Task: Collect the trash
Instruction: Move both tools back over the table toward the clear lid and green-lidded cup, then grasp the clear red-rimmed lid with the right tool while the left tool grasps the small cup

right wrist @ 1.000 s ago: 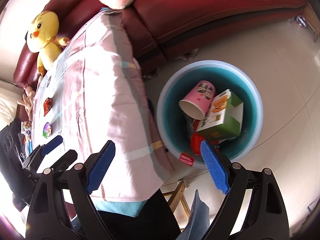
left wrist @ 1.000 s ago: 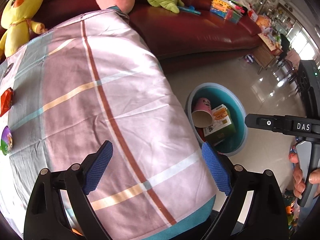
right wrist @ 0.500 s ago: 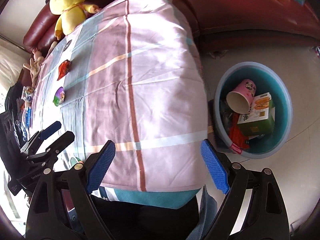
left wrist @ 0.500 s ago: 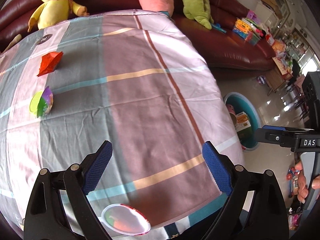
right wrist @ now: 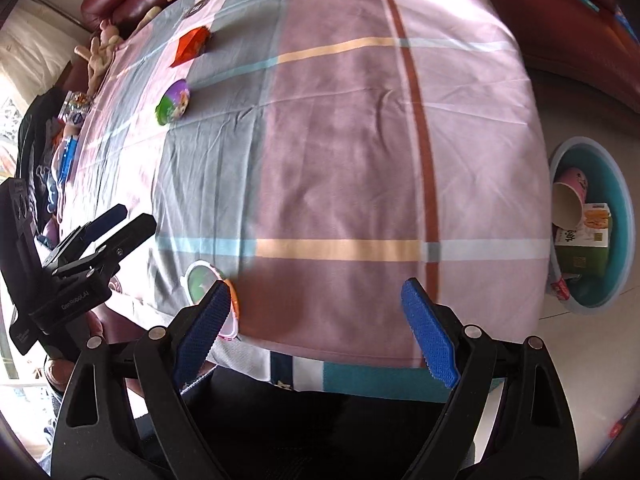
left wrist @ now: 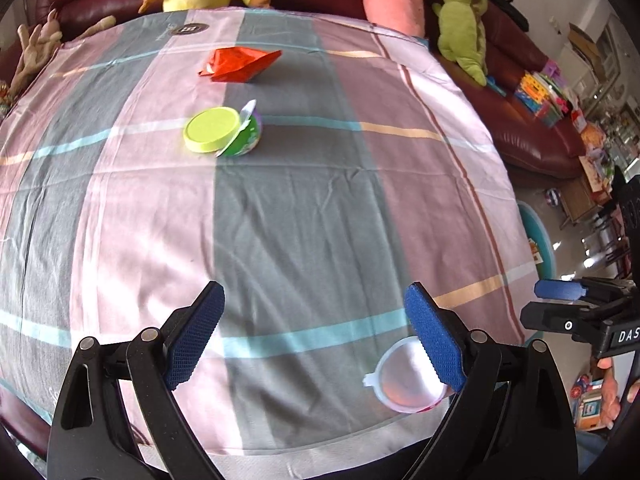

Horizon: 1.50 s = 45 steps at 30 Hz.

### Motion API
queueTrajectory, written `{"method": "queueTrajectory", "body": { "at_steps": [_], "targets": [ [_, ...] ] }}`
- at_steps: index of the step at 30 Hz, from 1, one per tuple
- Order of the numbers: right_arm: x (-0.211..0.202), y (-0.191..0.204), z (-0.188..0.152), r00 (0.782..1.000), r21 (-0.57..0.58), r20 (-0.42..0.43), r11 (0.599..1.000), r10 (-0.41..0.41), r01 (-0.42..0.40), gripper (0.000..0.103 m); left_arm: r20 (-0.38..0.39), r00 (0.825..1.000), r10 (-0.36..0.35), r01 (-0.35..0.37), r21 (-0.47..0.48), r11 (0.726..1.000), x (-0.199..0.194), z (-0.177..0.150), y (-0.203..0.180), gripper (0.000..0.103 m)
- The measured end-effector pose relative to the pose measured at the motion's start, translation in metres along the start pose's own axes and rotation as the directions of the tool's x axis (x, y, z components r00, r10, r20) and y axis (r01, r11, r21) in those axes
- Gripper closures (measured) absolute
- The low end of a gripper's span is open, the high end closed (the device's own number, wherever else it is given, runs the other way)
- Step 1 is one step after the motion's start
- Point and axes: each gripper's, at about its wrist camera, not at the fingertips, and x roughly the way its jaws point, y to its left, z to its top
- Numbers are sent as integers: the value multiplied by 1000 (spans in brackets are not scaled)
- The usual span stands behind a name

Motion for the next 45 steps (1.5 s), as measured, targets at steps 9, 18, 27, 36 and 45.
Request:
{"method": "queueTrajectory", "body": {
  "at_steps": [9,18,27,36,45],
  "targets": [
    [44,61,-21,995,-155,-97,988,-8,-7,20,-15,999,39,-40,-99,994,0,-23,55,11],
    [60,92,-27,996,-245,-80,969,-45,24,20,-12,998,56,-58,-151,987,-2,-26,78,11],
    [78,105,-32,991,-324,-83,943,-107,75,54,-28,998,59,-63,-162,985,5,-26,83,11],
    [57,67,15,999,-157,-31,987,-35,30,54,5,998,63,-62,-124,990,15,16,74,11],
    [47,33,54,1000,-22,12,999,25,-25,54,56,996,74,-69,-79,994,32,77,53,19]
  ]
}}
